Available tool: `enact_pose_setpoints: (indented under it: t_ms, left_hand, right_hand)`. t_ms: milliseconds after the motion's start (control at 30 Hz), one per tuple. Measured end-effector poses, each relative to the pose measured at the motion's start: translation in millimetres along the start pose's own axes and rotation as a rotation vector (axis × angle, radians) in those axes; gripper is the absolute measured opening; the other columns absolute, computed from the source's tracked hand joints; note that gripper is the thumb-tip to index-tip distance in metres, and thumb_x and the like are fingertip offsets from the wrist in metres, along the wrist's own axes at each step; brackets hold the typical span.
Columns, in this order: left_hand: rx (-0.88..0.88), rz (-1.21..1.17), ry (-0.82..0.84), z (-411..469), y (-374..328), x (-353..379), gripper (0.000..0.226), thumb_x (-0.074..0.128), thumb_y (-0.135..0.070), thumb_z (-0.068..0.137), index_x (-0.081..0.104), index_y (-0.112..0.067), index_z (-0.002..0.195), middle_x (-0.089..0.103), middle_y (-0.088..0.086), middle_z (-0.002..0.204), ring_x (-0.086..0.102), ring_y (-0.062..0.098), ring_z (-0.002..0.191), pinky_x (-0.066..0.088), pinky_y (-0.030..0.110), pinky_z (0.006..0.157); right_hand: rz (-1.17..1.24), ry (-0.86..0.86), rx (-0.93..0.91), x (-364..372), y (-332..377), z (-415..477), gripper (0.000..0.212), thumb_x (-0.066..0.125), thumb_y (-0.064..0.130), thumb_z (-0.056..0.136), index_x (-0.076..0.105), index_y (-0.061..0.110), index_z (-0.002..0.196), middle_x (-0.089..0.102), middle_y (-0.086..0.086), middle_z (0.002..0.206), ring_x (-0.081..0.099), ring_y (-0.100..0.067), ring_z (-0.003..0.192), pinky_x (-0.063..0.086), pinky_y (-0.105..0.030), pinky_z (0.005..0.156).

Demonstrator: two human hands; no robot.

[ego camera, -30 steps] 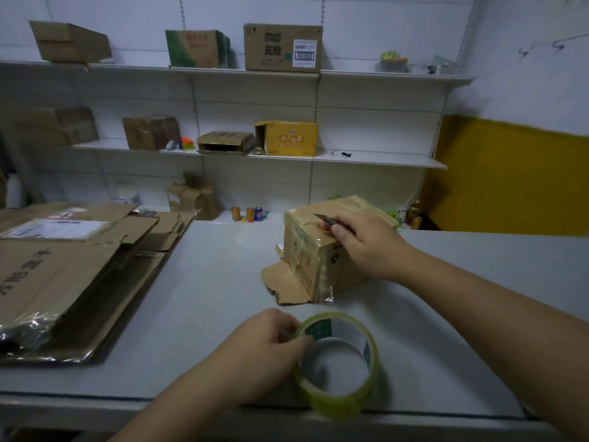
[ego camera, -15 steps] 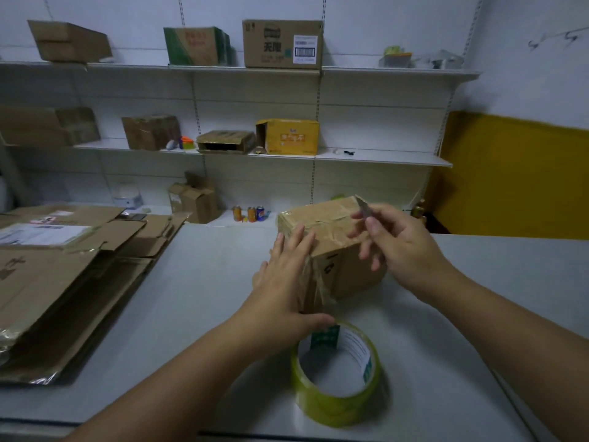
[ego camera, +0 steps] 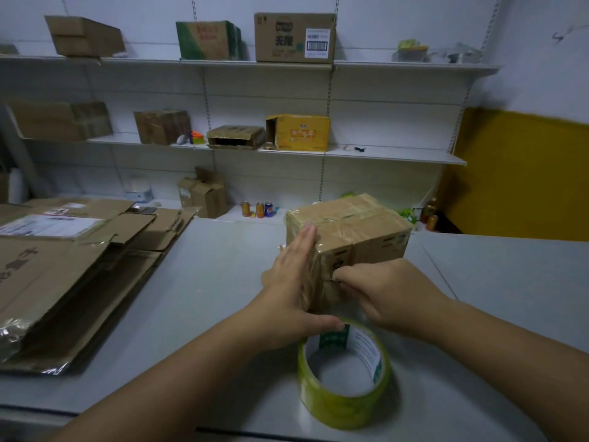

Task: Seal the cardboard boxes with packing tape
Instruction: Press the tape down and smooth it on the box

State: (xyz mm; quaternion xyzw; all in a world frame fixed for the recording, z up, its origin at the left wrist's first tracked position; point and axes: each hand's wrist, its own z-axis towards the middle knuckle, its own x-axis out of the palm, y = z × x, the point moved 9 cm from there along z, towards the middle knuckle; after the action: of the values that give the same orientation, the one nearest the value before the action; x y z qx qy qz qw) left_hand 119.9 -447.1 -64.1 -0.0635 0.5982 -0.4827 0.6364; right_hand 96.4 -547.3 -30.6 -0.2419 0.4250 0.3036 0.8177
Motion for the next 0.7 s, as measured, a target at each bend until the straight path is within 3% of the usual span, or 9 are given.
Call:
enact_pose_setpoints:
  t_ms: [167, 300, 433, 467, 533, 600, 633, 700]
  left_hand:
    - [0.012, 0.057, -0.036, 1, 3, -5, 0.112, 0.08, -0.044, 0.064, -0.002, -0.055, 0.14, -0.015, -0.043, 0.142, -0.016, 0.003, 0.142, 0.01, 0.052, 0.117]
    - [0.005, 0.084, -0.002, 0, 0, -5, 0.107, 0.08, -0.04, 0.067, -0.004, -0.064, 0.129, -0.02, -0.05, 0.133, -0.019, 0.002, 0.14, 0.006, 0.054, 0.116]
    - [0.002, 0.109, 0.02, -1, -1, -5, 0.107, 0.078, -0.036, 0.068, -0.006, -0.067, 0.125, -0.021, -0.05, 0.132, -0.02, 0.002, 0.139, 0.004, 0.055, 0.116]
    - [0.001, 0.112, 0.021, -1, -1, -6, 0.107, 0.078, -0.035, 0.068, -0.006, -0.067, 0.126, -0.02, -0.05, 0.133, -0.021, 0.002, 0.139, 0.003, 0.056, 0.115]
    - [-0.007, 0.116, 0.03, -1, 0, -6, 0.109, 0.078, -0.034, 0.068, -0.006, -0.065, 0.128, -0.019, -0.047, 0.135, -0.021, 0.003, 0.139, 0.003, 0.057, 0.115]
    - [-0.018, 0.13, 0.047, -1, 0, -6, 0.11, 0.078, -0.033, 0.067, -0.006, -0.061, 0.132, -0.018, -0.045, 0.136, -0.021, 0.004, 0.14, 0.001, 0.058, 0.115]
    - [-0.016, 0.136, 0.051, 0, 0, -6, 0.111, 0.078, -0.033, 0.067, -0.006, -0.06, 0.134, -0.018, -0.044, 0.137, -0.021, 0.005, 0.14, 0.001, 0.058, 0.114]
    - [-0.015, 0.141, 0.043, 1, 0, -5, 0.113, 0.078, -0.034, 0.066, -0.008, -0.058, 0.136, -0.02, -0.044, 0.137, -0.022, 0.005, 0.14, 0.001, 0.058, 0.114]
  right_hand:
    - [-0.111, 0.009, 0.02, 9, -5, 1, 0.027, 0.043, 0.025, 0.079, 0.066, 0.015, 0.089, 0.063, 0.001, 0.061, 0.058, -0.022, 0.045, 0.037, -0.024, 0.033]
    - [-0.118, 0.003, 0.043, 14, -4, -2, 0.024, 0.042, 0.027, 0.082, 0.063, 0.016, 0.083, 0.059, 0.004, 0.052, 0.052, -0.02, 0.037, 0.024, -0.018, 0.036]
    - [-0.094, -0.003, 0.066, 13, -9, 0, 0.025, 0.041, 0.031, 0.084, 0.062, 0.018, 0.086, 0.059, 0.005, 0.051, 0.052, -0.015, 0.037, 0.023, -0.017, 0.037]
    - [-0.098, 0.045, 0.054, 17, -8, -2, 0.025, 0.041, 0.033, 0.086, 0.062, 0.019, 0.089, 0.061, 0.005, 0.056, 0.056, -0.016, 0.042, 0.029, -0.019, 0.038]
    - [-0.115, 0.302, 0.08, 37, -11, -10, 0.026, 0.041, 0.044, 0.092, 0.056, 0.024, 0.102, 0.066, 0.004, 0.076, 0.064, -0.019, 0.065, 0.04, -0.025, 0.05]
    - [-0.106, 0.438, 0.147, 50, -20, -29, 0.027, 0.036, 0.049, 0.095, 0.049, 0.027, 0.105, 0.065, 0.003, 0.087, 0.063, -0.02, 0.078, 0.041, -0.028, 0.057]
    - [-0.086, 0.419, 0.187, 46, -22, -33, 0.027, 0.035, 0.047, 0.095, 0.05, 0.027, 0.102, 0.065, 0.003, 0.083, 0.063, -0.019, 0.074, 0.043, -0.028, 0.056]
    - [-0.04, 0.208, 0.209, 26, -27, -31, 0.024, 0.036, 0.039, 0.092, 0.055, 0.023, 0.092, 0.064, 0.004, 0.065, 0.06, -0.018, 0.054, 0.039, -0.025, 0.045]
